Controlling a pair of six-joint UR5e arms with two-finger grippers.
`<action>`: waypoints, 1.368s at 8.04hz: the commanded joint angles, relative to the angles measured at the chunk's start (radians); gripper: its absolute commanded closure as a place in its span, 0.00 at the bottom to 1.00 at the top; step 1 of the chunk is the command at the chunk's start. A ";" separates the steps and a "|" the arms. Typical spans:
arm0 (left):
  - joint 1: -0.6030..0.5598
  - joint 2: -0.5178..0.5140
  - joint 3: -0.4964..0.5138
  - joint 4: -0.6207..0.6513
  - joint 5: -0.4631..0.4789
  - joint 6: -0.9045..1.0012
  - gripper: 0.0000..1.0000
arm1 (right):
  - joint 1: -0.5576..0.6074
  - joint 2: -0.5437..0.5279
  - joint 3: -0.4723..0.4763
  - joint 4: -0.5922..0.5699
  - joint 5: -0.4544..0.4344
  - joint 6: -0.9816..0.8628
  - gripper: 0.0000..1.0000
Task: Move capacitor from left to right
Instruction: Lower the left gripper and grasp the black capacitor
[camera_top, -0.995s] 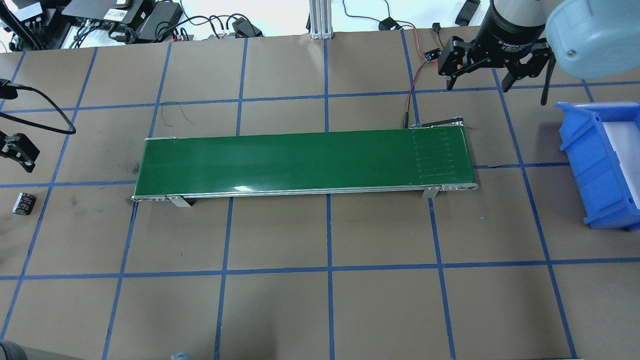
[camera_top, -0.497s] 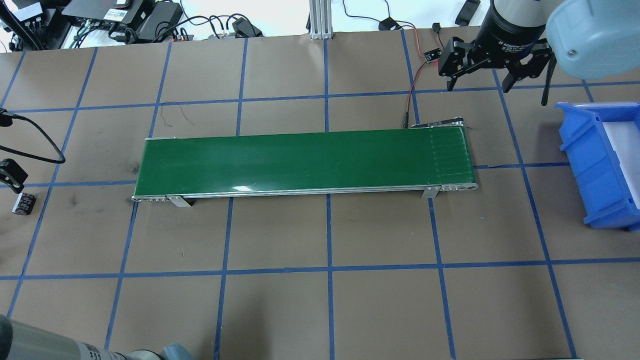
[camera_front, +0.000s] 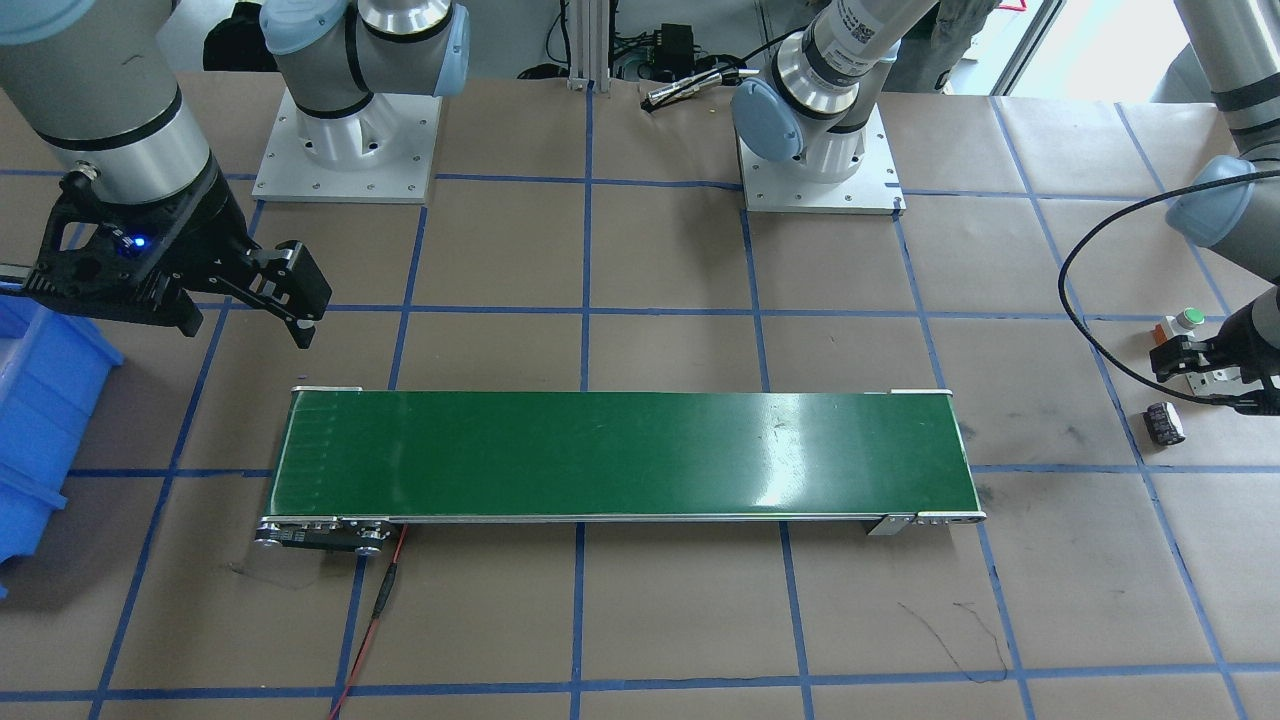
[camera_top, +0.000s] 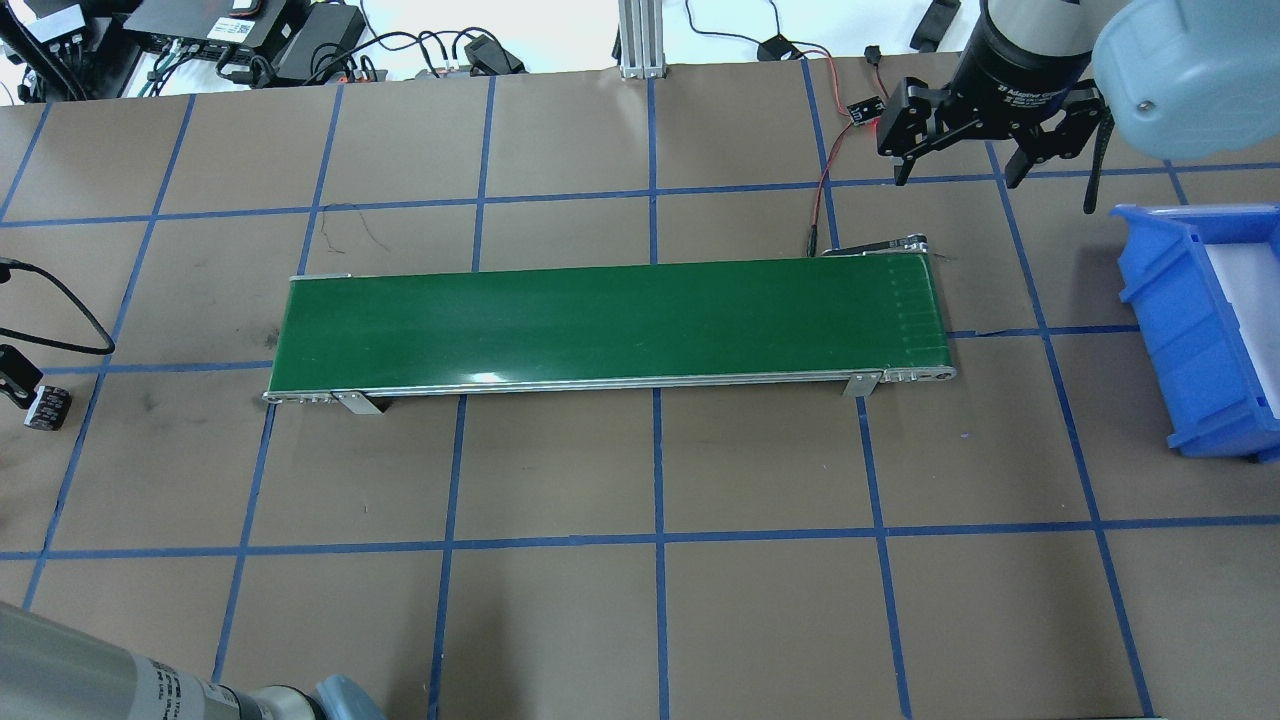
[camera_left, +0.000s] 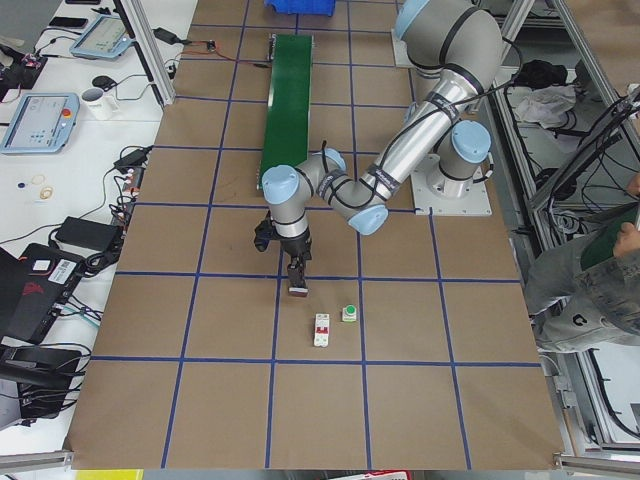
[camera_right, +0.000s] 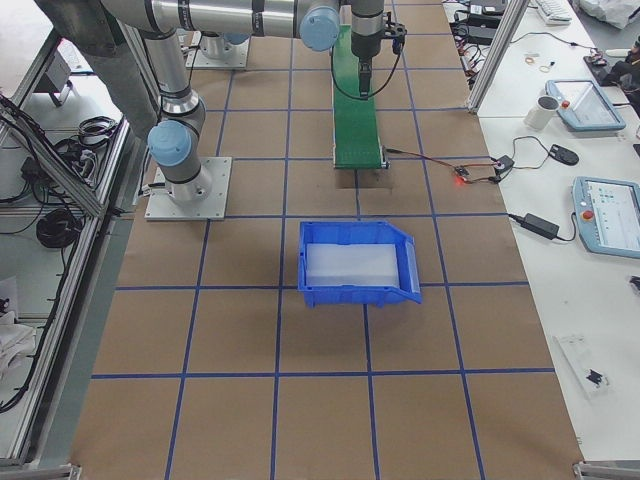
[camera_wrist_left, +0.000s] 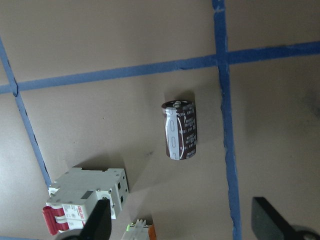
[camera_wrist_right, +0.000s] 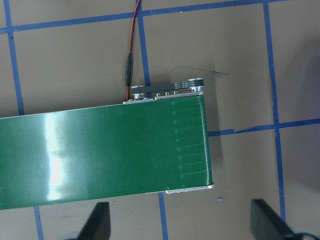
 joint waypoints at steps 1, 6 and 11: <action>0.009 -0.040 -0.001 0.089 -0.060 0.009 0.00 | 0.000 -0.002 0.002 0.002 0.000 -0.003 0.00; 0.026 -0.121 -0.022 0.217 -0.126 -0.002 0.08 | 0.000 -0.005 0.002 0.004 0.000 0.003 0.00; 0.041 -0.137 -0.086 0.270 -0.111 -0.046 0.21 | 0.000 -0.002 0.002 0.002 0.006 -0.003 0.00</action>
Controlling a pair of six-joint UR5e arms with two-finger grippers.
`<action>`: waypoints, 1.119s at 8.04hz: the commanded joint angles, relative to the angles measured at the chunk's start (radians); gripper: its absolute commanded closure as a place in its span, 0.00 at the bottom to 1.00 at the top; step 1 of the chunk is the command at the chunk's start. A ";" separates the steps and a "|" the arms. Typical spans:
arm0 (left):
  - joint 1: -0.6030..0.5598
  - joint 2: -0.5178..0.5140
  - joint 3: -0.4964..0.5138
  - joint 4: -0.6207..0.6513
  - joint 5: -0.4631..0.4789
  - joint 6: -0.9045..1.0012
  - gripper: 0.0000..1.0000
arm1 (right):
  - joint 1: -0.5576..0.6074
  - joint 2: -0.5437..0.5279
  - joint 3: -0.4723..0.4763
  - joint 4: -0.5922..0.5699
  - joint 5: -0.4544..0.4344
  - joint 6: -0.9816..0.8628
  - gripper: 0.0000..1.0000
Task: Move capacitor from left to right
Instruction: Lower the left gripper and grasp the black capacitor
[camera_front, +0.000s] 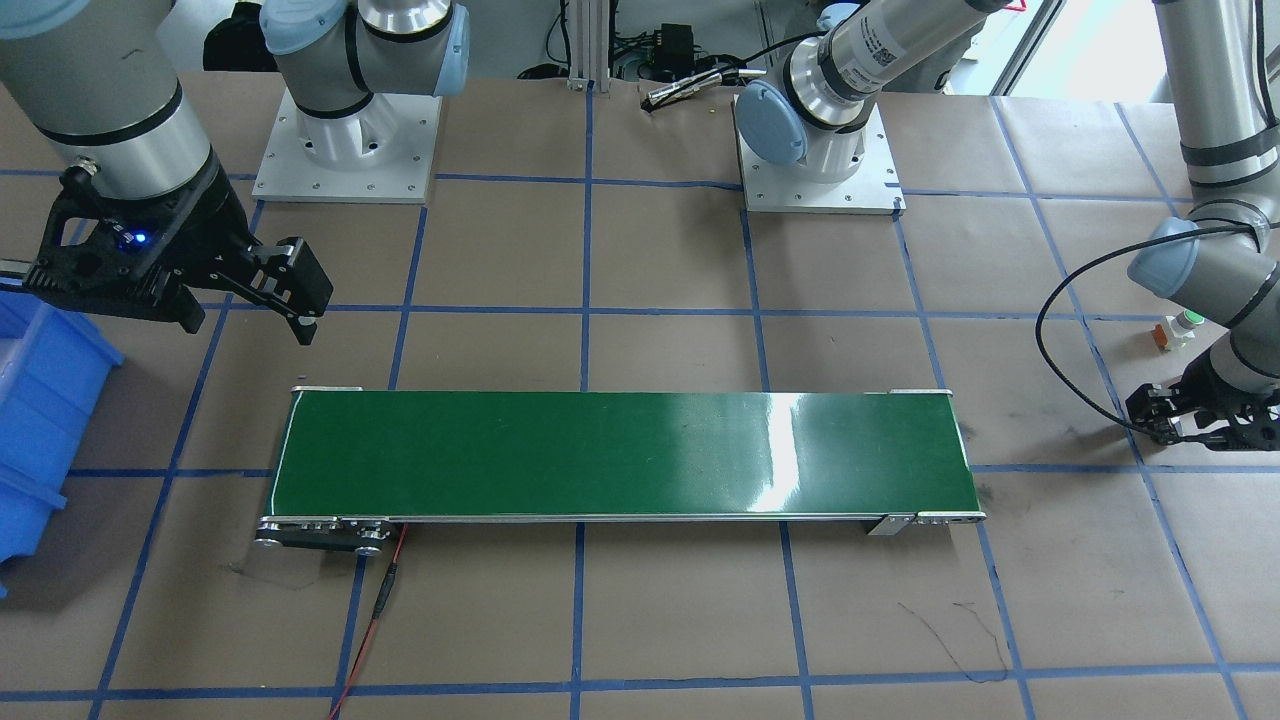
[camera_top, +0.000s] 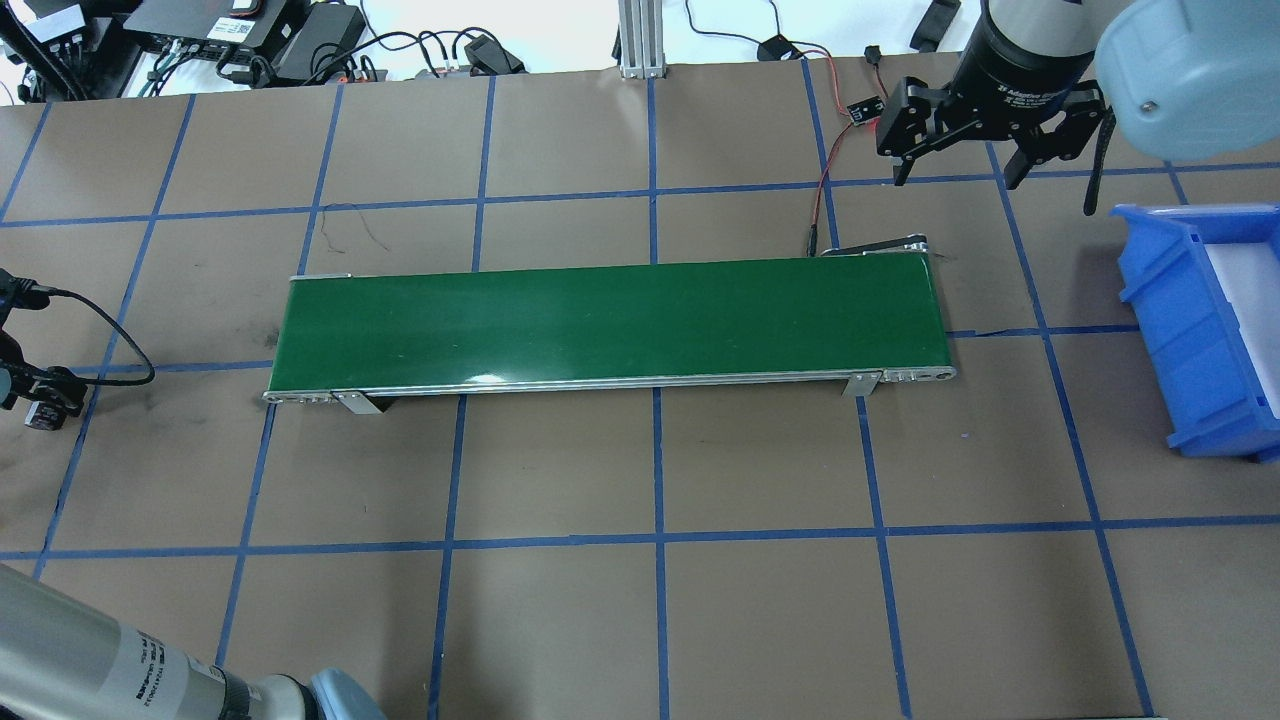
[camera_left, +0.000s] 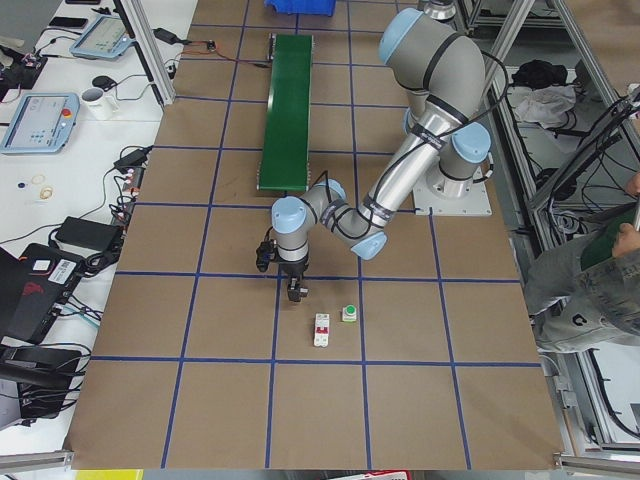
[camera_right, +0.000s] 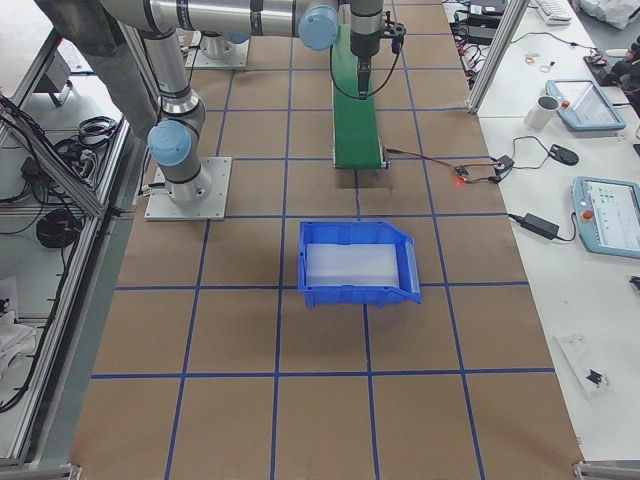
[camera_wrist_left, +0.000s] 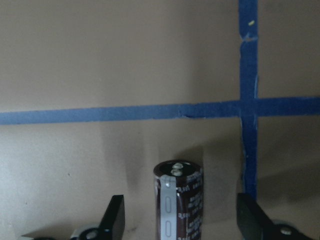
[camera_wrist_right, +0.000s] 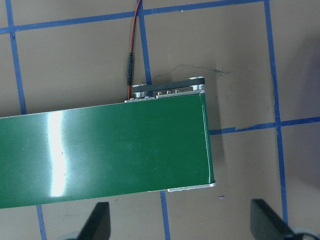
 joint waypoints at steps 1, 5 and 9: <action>0.001 -0.002 -0.031 0.023 0.006 -0.034 0.22 | 0.000 0.002 0.008 -0.006 -0.003 -0.011 0.00; -0.002 0.001 -0.033 0.023 0.057 -0.033 0.51 | -0.002 0.002 0.012 -0.003 -0.006 -0.002 0.00; -0.010 0.007 -0.033 0.022 0.075 -0.030 0.73 | 0.000 0.001 0.015 -0.001 -0.006 0.001 0.00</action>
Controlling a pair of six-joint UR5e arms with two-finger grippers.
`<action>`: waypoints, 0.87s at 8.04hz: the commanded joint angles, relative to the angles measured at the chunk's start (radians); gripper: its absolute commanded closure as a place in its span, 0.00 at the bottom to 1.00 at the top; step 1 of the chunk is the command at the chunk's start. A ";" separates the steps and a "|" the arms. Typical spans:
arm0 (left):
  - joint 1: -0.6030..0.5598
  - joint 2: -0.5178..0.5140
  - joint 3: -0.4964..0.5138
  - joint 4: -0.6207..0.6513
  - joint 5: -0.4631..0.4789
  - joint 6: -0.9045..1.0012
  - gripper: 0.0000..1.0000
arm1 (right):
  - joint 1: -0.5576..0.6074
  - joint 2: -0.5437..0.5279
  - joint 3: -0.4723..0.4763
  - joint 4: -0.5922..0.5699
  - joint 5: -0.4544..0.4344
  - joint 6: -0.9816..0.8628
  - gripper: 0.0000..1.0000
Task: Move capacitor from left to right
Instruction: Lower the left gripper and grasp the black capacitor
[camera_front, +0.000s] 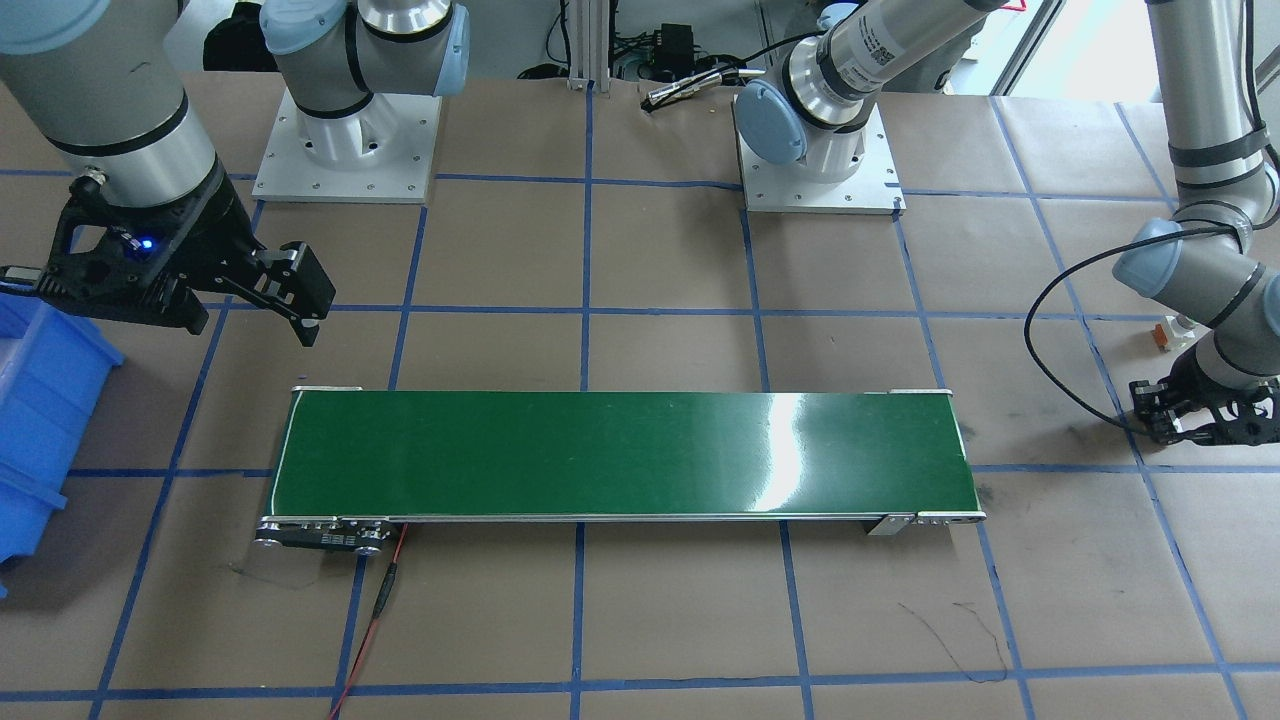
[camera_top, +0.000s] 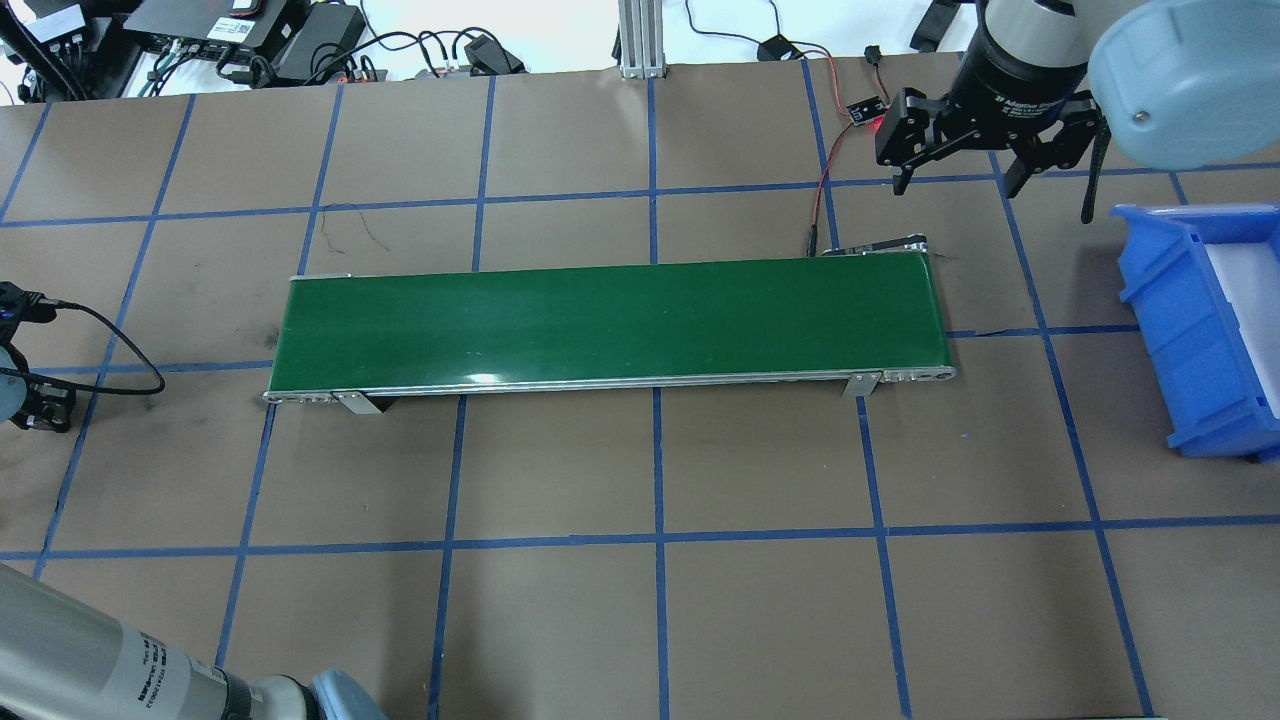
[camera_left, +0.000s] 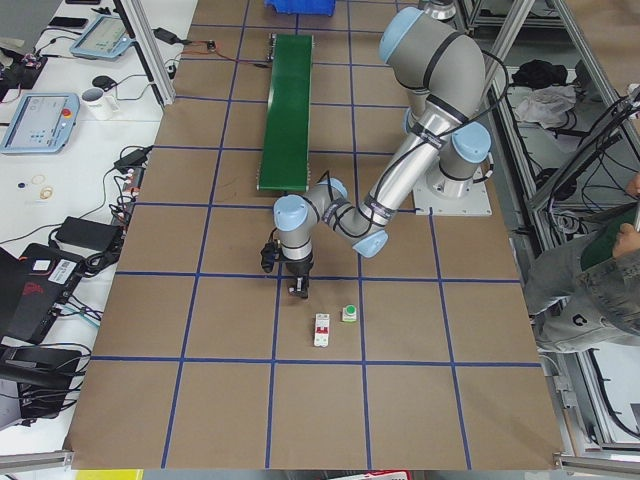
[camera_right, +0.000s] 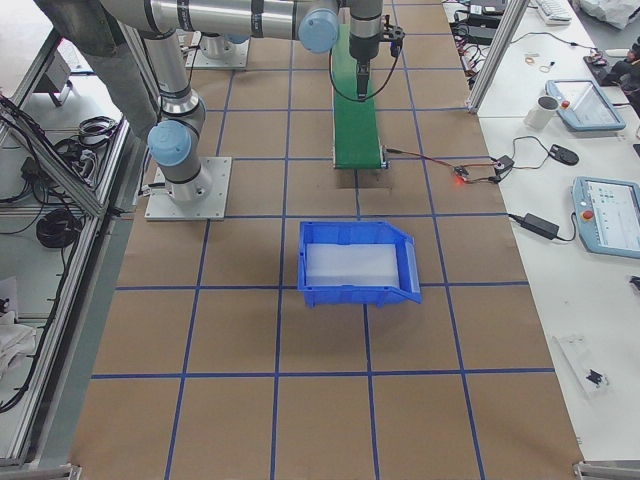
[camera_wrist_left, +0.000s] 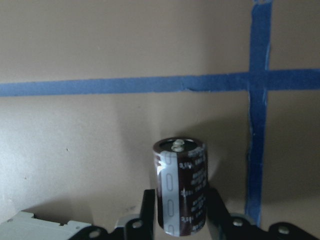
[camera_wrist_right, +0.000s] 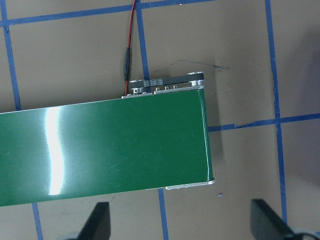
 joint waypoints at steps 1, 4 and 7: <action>-0.005 0.006 0.001 -0.001 0.027 0.001 0.75 | 0.000 0.000 0.003 0.000 0.000 0.000 0.00; -0.024 0.049 0.003 -0.009 0.108 -0.020 0.96 | 0.000 0.000 0.016 0.000 0.002 0.002 0.00; -0.228 0.285 0.010 -0.399 0.105 -0.378 0.92 | 0.000 -0.002 0.017 -0.013 -0.047 -0.010 0.00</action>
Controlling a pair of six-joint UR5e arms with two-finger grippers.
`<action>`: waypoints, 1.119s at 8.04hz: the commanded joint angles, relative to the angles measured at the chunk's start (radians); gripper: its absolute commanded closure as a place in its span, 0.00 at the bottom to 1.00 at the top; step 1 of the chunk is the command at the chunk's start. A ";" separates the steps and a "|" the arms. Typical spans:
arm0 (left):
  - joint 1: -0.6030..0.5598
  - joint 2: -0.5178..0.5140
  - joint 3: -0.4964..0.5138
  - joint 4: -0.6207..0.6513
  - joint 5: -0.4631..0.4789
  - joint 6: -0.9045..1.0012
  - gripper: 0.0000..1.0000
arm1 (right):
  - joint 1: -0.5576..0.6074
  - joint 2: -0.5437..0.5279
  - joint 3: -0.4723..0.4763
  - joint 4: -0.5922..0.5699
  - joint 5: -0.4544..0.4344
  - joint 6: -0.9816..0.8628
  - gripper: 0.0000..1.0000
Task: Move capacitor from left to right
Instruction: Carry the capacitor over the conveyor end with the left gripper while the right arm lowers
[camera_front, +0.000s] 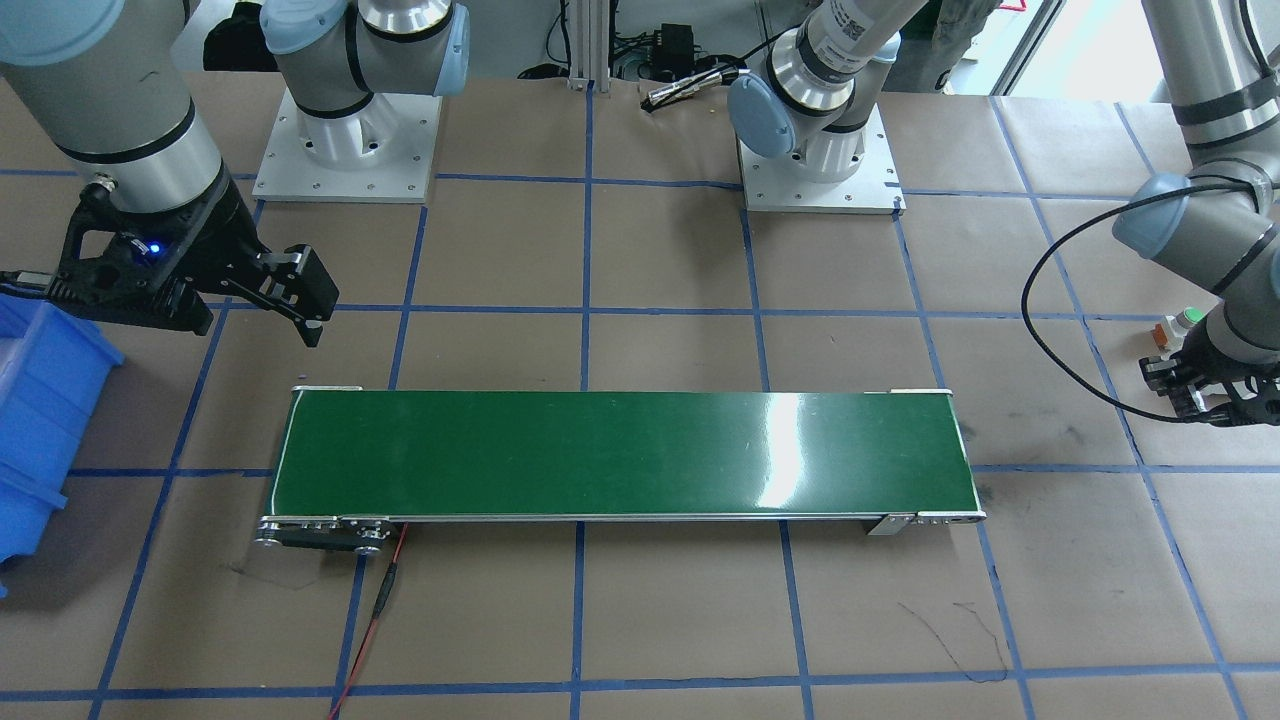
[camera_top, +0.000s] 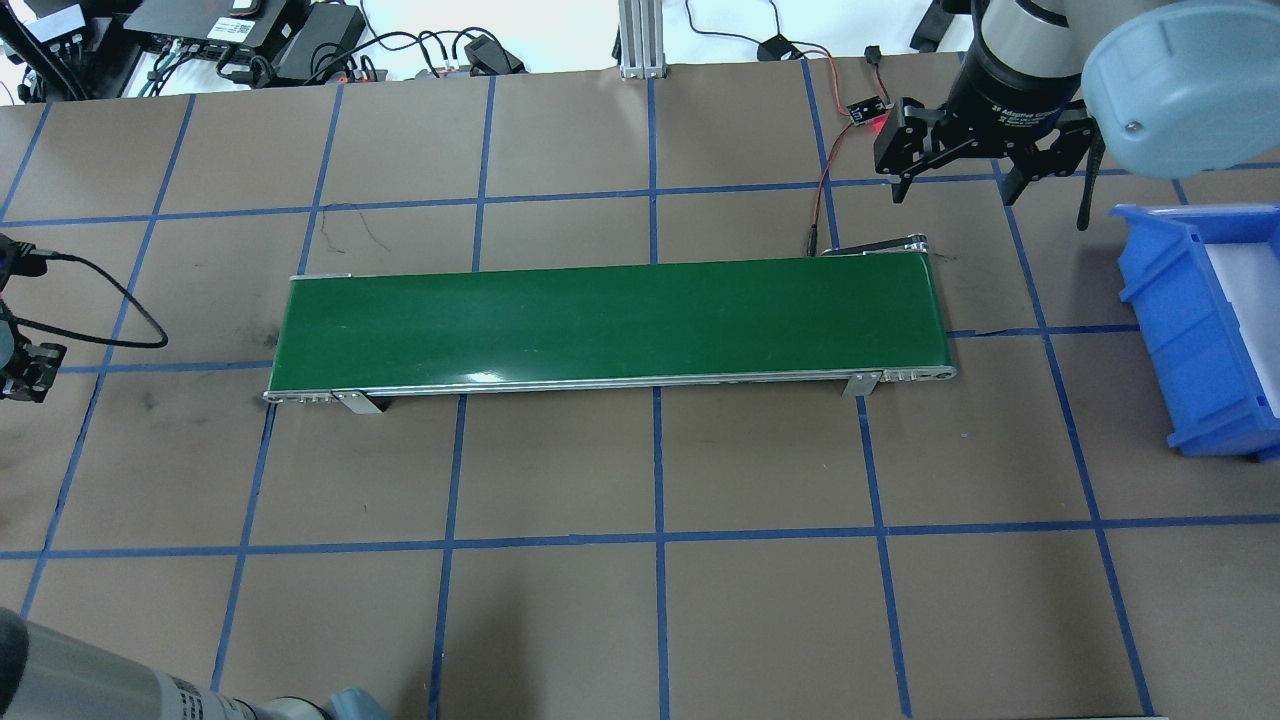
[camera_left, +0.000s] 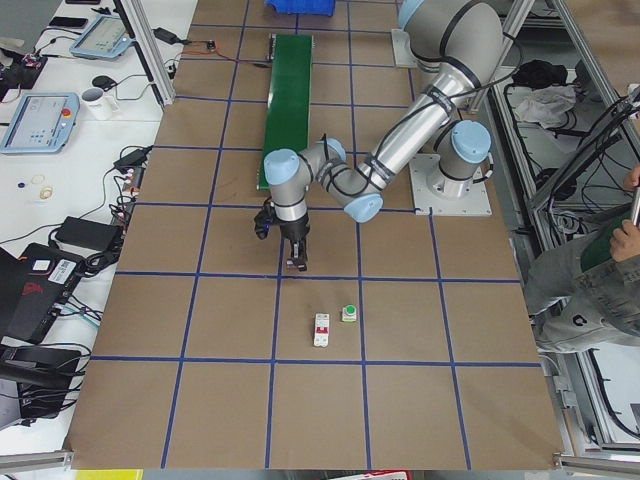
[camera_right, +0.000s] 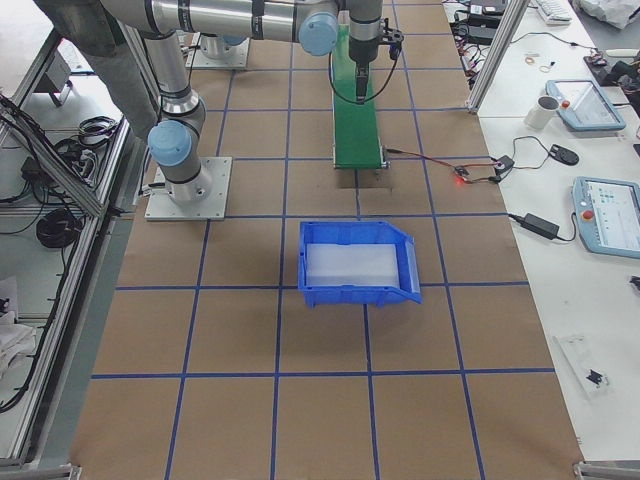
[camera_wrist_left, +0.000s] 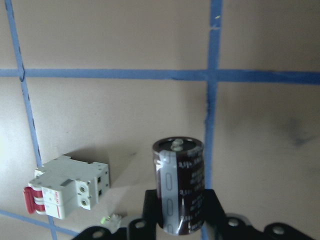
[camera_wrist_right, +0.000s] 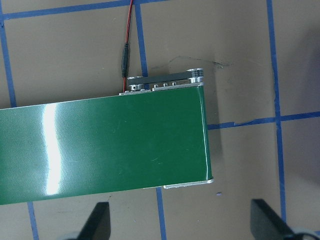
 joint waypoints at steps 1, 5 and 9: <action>-0.189 0.142 0.004 -0.234 -0.007 -0.330 0.88 | 0.000 0.000 0.001 -0.005 -0.048 -0.006 0.00; -0.395 0.136 0.004 -0.247 -0.167 -0.657 0.87 | 0.000 0.009 0.001 -0.008 -0.033 -0.003 0.00; -0.524 0.124 0.004 -0.276 -0.278 -0.845 0.80 | 0.000 0.035 0.005 -0.044 0.077 -0.010 0.00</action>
